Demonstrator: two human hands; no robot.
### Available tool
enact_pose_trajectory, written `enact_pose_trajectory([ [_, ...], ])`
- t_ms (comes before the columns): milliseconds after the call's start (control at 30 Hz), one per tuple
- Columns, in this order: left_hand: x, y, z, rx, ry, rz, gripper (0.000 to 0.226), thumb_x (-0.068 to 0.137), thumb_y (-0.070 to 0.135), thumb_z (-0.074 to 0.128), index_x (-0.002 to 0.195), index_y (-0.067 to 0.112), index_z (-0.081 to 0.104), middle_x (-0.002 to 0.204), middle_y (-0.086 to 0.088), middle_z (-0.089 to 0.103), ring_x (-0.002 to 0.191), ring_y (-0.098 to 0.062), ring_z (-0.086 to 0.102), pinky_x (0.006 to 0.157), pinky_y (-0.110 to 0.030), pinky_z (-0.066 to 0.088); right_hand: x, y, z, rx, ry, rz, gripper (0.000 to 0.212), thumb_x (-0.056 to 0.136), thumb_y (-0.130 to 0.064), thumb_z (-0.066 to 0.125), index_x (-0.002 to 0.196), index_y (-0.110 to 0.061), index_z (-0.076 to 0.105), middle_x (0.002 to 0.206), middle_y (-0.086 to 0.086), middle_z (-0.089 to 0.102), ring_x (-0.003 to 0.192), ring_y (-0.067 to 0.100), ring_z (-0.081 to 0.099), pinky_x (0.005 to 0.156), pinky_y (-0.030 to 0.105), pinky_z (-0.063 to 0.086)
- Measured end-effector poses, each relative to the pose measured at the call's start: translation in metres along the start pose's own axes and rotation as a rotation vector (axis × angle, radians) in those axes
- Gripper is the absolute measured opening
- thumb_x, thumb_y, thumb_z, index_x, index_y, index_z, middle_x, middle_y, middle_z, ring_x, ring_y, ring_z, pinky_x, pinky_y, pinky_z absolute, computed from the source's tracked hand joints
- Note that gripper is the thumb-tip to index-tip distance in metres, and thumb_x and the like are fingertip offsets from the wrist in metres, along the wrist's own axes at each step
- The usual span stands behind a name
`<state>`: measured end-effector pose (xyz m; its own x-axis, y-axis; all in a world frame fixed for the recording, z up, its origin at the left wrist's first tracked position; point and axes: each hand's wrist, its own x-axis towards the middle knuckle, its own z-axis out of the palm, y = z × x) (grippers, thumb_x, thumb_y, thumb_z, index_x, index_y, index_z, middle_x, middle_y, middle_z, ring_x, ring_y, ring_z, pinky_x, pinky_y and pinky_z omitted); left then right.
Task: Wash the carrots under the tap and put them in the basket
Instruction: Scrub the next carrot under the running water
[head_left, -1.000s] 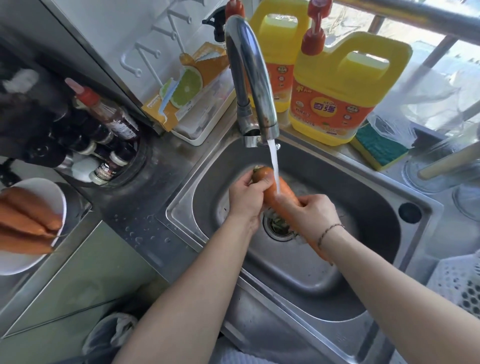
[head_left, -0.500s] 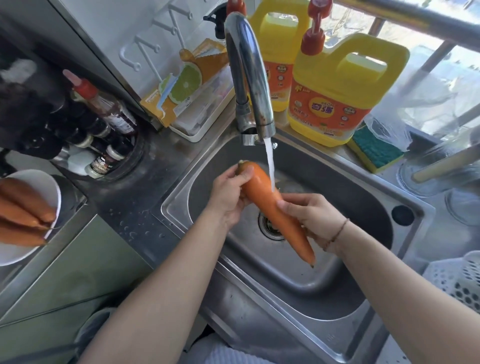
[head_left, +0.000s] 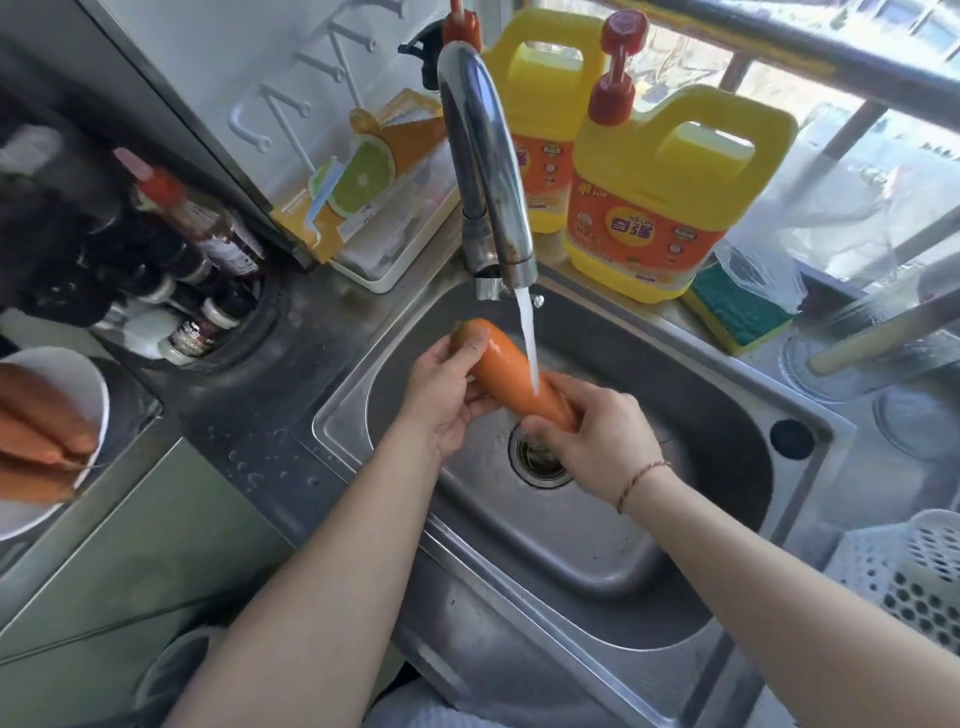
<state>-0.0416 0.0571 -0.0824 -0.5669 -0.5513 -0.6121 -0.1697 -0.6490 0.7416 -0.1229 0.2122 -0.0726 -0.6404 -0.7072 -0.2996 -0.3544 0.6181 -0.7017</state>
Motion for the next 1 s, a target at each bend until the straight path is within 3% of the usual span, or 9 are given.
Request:
enact_pose_trajectory([
  [167,-0.002,-0.006,0.004,-0.047,0.002,-0.005,0.032,0.098,0.019,0.058,0.128,0.008,0.054,0.106,-0.018,0.066,0.086,-0.029,0.069,0.073,-0.046,0.061,0.006,-0.003,-0.002,0.225,-0.016,0.122,0.04,0.081,-0.051,0.07,0.12,-0.039,0.066,0.088,-0.008,0.073,0.07,0.014,0.065,0.073,0.043,0.059],
  [300,-0.006,-0.019,0.009,-0.057,-0.029,-0.023,0.034,0.099,0.017,0.056,0.13,0.003,0.053,0.101,-0.019,0.068,0.08,-0.027,0.07,0.072,-0.044,0.061,0.014,-0.004,-0.005,0.267,-0.124,0.216,0.04,0.078,-0.07,0.062,0.109,-0.047,0.068,0.081,-0.009,0.074,0.066,0.01,0.066,0.057,0.03,0.056],
  [400,-0.001,-0.014,0.004,-0.017,-0.016,0.007,0.043,0.092,0.02,0.062,0.13,0.002,0.053,0.105,-0.02,0.065,0.078,-0.025,0.07,0.07,-0.044,0.062,0.009,-0.005,-0.008,0.49,-0.259,0.233,0.01,0.089,-0.047,0.065,0.098,-0.052,0.064,0.087,0.002,0.074,0.065,0.014,0.064,0.044,0.021,0.048],
  [500,0.007,-0.01,0.001,-0.01,0.085,-0.002,0.033,0.095,0.019,0.063,0.126,0.008,0.057,0.106,-0.015,0.066,0.088,-0.028,0.068,0.076,-0.049,0.06,0.005,0.009,0.008,0.265,-0.117,0.019,0.042,0.095,-0.034,0.061,0.136,-0.038,0.055,0.101,0.001,0.073,0.088,0.021,0.068,0.072,0.03,0.055],
  [567,0.008,-0.014,0.005,-0.066,0.188,-0.026,0.035,0.094,0.021,0.066,0.127,0.011,0.058,0.117,-0.017,0.065,0.102,-0.033,0.067,0.074,-0.05,0.061,0.004,0.011,0.018,-0.005,0.023,-0.061,0.044,0.096,-0.039,0.054,0.14,-0.038,0.051,0.107,-0.002,0.072,0.098,0.025,0.065,0.083,0.038,0.053],
  [667,0.008,-0.023,0.009,-0.102,0.238,-0.029,0.042,0.092,0.024,0.069,0.13,0.013,0.057,0.126,-0.021,0.062,0.109,-0.04,0.065,0.068,-0.047,0.061,0.009,0.004,0.018,-0.102,0.079,-0.014,0.041,0.096,-0.053,0.043,0.137,-0.049,0.048,0.112,-0.006,0.07,0.104,0.024,0.062,0.083,0.038,0.053],
  [767,0.007,-0.026,0.007,-0.024,0.178,0.016,0.041,0.093,0.021,0.068,0.13,0.008,0.057,0.125,-0.022,0.064,0.11,-0.041,0.065,0.066,-0.042,0.06,0.023,-0.004,0.011,0.026,-0.091,0.179,0.039,0.098,-0.058,0.035,0.128,-0.045,0.056,0.109,0.0,0.071,0.094,0.026,0.066,0.075,0.037,0.055],
  [900,0.002,-0.015,-0.006,-0.003,0.018,0.036,0.018,0.098,0.018,0.057,0.11,0.006,0.063,0.095,-0.014,0.07,0.086,-0.028,0.068,0.071,-0.041,0.059,0.023,0.002,-0.005,0.67,-0.598,0.405,0.037,0.102,-0.053,0.036,0.121,-0.027,0.054,0.087,0.008,0.065,0.062,0.021,0.059,0.054,0.034,0.054],
  [1000,0.003,-0.003,-0.016,-0.049,-0.013,0.041,0.016,0.099,0.021,0.052,0.101,0.01,0.063,0.085,-0.009,0.069,0.077,-0.021,0.066,0.077,-0.041,0.057,0.015,0.018,-0.013,0.995,-0.792,0.398,0.041,0.101,-0.046,0.039,0.114,-0.009,0.052,0.087,0.01,0.061,0.056,0.017,0.053,0.046,0.027,0.047],
])
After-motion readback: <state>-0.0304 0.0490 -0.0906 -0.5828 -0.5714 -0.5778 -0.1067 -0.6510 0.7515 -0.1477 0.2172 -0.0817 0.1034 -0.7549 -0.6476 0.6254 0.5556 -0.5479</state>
